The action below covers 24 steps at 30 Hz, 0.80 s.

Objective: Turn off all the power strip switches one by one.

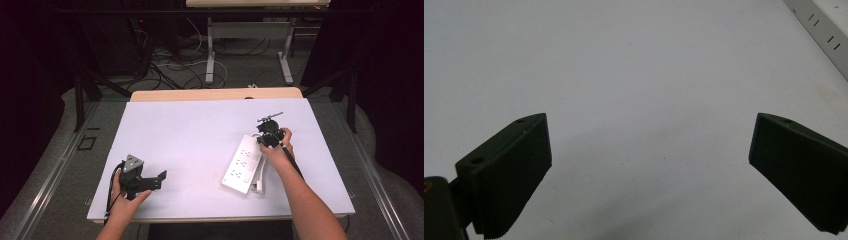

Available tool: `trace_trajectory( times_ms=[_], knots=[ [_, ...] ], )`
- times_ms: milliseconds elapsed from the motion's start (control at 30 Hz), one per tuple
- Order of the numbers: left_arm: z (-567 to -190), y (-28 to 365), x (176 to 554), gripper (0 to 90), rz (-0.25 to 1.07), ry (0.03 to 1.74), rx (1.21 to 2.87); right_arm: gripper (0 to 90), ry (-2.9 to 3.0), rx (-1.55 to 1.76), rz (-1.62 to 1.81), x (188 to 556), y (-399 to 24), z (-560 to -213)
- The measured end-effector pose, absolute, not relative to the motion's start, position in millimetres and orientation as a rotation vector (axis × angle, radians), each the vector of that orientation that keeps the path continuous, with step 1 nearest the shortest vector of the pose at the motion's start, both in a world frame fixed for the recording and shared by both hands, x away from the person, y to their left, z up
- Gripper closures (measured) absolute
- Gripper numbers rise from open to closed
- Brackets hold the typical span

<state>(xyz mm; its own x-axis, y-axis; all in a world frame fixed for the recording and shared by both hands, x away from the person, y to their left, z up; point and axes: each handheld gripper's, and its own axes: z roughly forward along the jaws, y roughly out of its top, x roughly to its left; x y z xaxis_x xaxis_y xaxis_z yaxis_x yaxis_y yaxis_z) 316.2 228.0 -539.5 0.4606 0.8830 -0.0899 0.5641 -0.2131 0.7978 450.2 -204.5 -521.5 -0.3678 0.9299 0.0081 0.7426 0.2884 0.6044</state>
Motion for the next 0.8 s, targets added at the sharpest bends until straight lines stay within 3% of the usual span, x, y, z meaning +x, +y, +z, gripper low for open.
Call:
trace_trajectory(
  times_ms=[800],
  knots=[
    [-539.4, 228.0, 316.4, 3.5, 0.501, 1.213, 1.903, 90.0, 2.213, 1.522, 0.750, 449.0, -206.6, -519.5]
  ],
)
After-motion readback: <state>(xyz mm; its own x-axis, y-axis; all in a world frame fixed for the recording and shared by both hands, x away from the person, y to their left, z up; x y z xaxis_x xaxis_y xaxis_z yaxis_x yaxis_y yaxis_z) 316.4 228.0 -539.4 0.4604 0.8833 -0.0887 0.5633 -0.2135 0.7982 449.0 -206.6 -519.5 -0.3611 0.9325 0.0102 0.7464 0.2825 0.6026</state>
